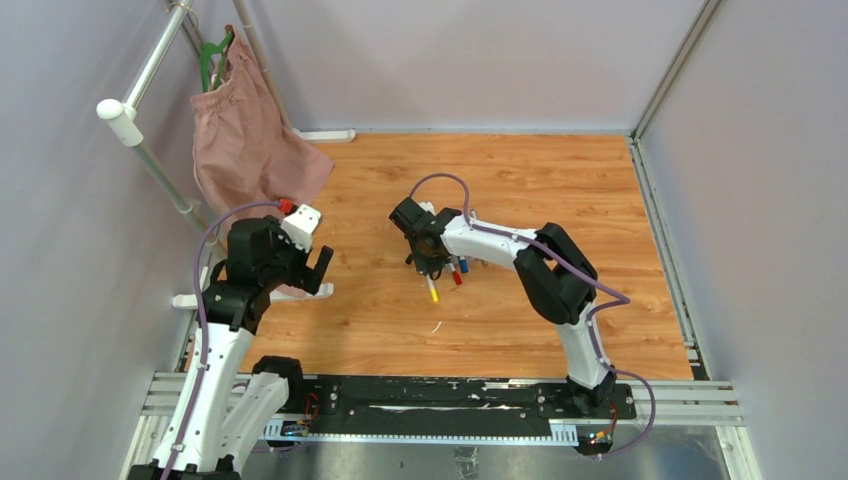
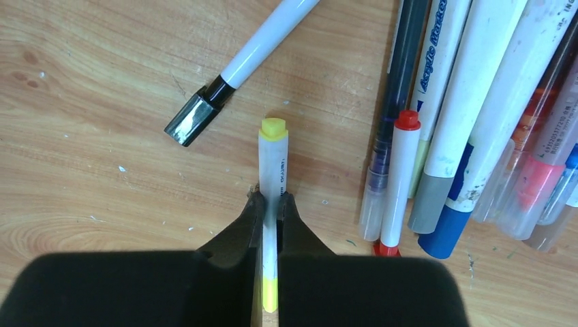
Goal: Open the pen caps
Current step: Pick up the pen from the center of the board.
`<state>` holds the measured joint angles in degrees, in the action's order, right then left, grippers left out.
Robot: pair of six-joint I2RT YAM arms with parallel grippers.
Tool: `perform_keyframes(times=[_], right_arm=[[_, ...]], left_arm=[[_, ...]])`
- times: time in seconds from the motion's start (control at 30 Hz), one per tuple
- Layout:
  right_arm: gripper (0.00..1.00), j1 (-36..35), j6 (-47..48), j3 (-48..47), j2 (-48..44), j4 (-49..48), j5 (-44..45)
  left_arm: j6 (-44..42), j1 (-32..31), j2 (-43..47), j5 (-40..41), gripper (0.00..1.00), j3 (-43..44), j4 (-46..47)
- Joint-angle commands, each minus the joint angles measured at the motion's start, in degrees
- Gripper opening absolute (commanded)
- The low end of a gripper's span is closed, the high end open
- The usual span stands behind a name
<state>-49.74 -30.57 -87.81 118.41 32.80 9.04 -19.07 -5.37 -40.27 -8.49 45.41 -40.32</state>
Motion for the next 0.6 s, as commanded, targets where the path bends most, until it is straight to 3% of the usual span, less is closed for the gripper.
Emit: perform_keyframes(times=[0.0, 0.1, 0.37, 0.57], right_arm=[[0.0, 0.7, -1.4, -0.8, -0.4, 2.5, 1.1], [0.0, 0.7, -3.6, 0.0, -6.9, -0.1, 1.5], [0.0, -2.3, -15.1, 12.9, -28.3, -23.9, 3.9], [0.0, -4.9, -21.7, 13.5, -32.3, -30.2, 8.9]], left_arm=[[-0.5, 0.4, -0.4, -6.3, 1.0, 1.7, -1.2], [0.7, 0.3, -2.7, -9.4, 1.0, 2.4, -0.5], [10.0, -0.1, -8.0, -20.9, 1.0, 6.5, 4.8], [17.0, -5.6, -10.8, -25.3, 1.0, 10.4, 6.5]])
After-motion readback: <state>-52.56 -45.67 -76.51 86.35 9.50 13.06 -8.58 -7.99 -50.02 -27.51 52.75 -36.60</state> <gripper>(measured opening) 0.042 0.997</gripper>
